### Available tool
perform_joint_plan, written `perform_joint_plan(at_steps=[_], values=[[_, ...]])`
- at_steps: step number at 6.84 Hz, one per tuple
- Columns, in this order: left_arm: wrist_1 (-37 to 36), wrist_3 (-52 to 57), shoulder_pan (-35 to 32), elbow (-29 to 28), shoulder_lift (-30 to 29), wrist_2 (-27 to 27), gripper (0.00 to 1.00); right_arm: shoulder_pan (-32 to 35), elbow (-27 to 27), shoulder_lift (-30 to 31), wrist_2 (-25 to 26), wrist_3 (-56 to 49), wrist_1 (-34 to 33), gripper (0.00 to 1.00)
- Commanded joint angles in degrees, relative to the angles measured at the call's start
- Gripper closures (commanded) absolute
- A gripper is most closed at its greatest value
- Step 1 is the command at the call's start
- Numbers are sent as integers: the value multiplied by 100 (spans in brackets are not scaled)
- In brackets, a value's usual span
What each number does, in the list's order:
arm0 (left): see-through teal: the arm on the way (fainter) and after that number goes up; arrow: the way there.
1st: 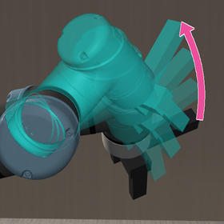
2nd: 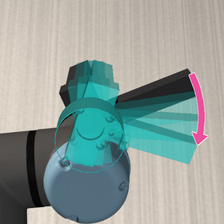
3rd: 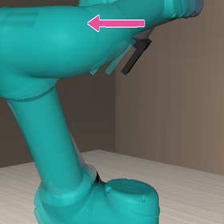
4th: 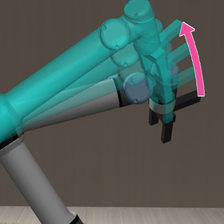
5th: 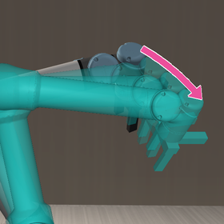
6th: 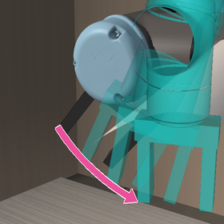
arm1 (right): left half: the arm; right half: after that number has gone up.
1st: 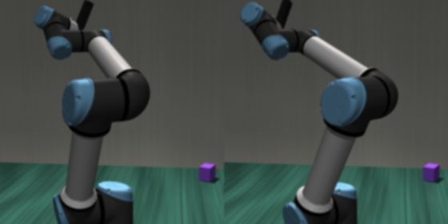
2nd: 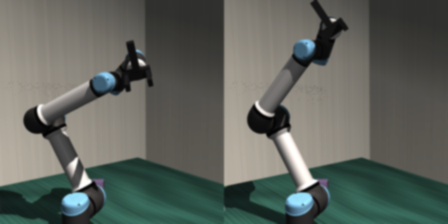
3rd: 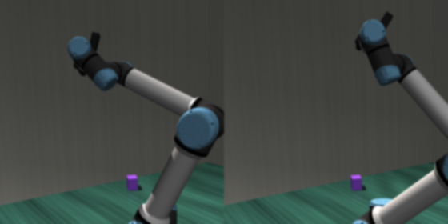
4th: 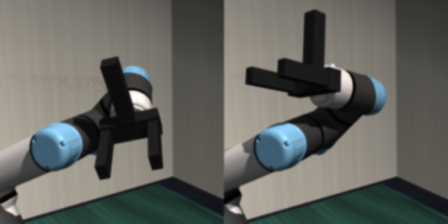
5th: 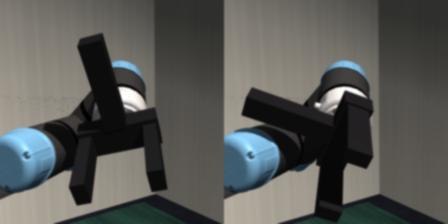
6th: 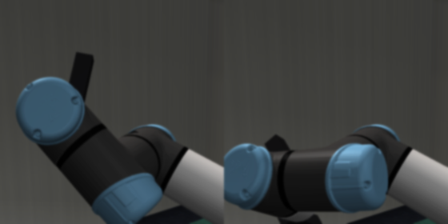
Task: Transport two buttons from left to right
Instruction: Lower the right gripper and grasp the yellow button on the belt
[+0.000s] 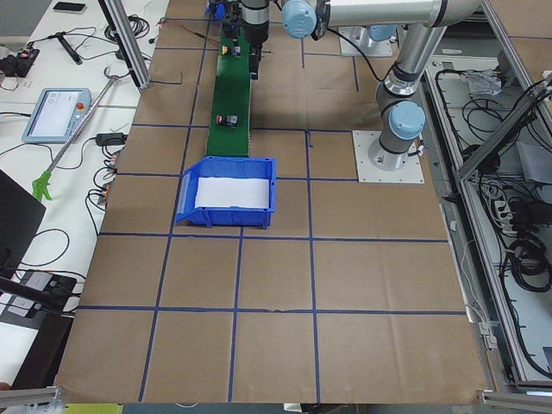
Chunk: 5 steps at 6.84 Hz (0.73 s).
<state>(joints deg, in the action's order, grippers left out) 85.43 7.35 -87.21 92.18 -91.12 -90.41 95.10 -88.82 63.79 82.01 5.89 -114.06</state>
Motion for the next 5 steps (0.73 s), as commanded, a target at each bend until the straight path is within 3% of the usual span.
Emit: perform_joint_plan(at_steps=[1,2,3,5], values=[[0,-48,11,-33,6,41,1,0,5,-199,8,0,-247,0],[0,-188,2,-42,6,41,1,0,40,-269,148,-8,-327,11],[0,-198,2,-42,6,32,1,0,31,-296,332,-9,-319,29],[0,-199,2,-34,6,41,1,-44,49,-340,595,-376,-310,56]])
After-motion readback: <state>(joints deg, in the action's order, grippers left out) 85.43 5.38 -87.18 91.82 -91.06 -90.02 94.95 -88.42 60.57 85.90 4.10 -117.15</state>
